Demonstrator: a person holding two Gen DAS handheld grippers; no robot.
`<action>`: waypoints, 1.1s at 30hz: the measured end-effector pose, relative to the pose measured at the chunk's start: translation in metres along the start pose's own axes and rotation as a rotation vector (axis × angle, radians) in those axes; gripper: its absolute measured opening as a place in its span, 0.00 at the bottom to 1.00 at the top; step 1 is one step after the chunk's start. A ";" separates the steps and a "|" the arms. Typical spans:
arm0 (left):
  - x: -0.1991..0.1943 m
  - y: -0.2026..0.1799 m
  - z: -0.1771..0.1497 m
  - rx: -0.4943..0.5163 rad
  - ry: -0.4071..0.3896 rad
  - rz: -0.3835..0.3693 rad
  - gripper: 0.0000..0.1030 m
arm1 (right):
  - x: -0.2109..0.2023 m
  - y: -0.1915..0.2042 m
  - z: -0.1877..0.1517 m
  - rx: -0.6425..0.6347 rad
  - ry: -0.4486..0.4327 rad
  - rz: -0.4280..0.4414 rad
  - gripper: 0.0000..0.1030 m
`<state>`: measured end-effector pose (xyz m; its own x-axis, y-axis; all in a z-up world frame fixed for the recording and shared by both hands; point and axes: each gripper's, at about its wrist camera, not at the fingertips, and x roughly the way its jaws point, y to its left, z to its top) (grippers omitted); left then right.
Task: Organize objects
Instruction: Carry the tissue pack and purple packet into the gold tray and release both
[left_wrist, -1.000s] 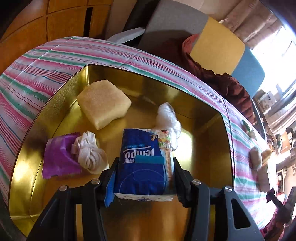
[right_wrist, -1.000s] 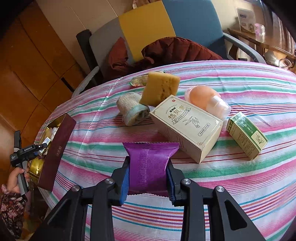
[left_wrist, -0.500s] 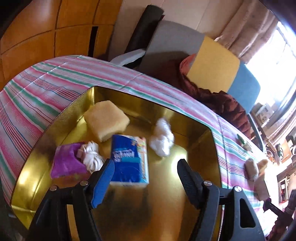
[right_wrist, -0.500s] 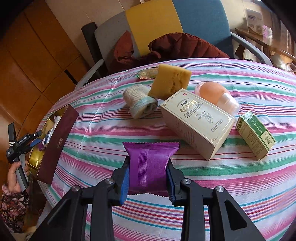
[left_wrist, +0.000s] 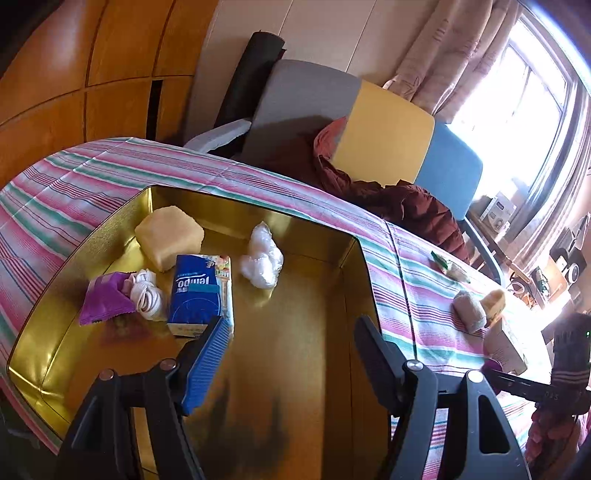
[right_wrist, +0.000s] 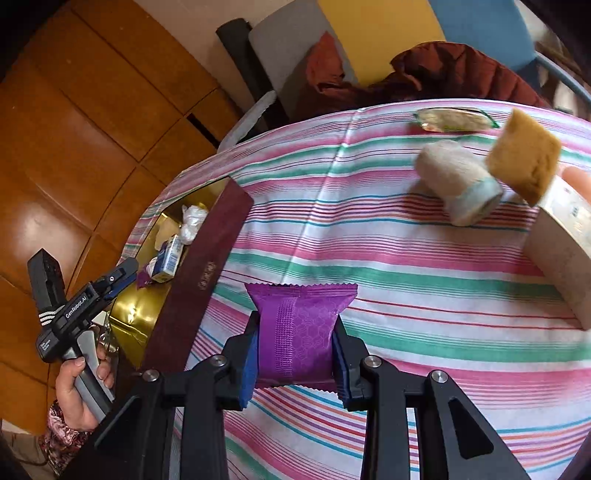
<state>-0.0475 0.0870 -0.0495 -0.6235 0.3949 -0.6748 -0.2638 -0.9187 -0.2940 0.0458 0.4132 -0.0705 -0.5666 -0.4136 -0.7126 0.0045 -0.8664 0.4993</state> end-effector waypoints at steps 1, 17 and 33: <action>0.001 0.000 0.000 -0.003 0.006 0.004 0.69 | 0.006 0.008 0.002 -0.011 0.007 0.006 0.33; -0.009 0.011 -0.013 -0.016 0.041 0.026 0.69 | 0.091 0.145 0.079 -0.226 -0.011 -0.079 0.33; -0.014 0.039 -0.004 -0.102 0.017 0.052 0.69 | 0.182 0.173 0.108 -0.372 0.096 -0.281 0.35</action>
<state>-0.0461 0.0451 -0.0541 -0.6217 0.3475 -0.7020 -0.1547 -0.9330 -0.3249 -0.1457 0.2187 -0.0603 -0.5100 -0.1572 -0.8457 0.1666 -0.9826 0.0822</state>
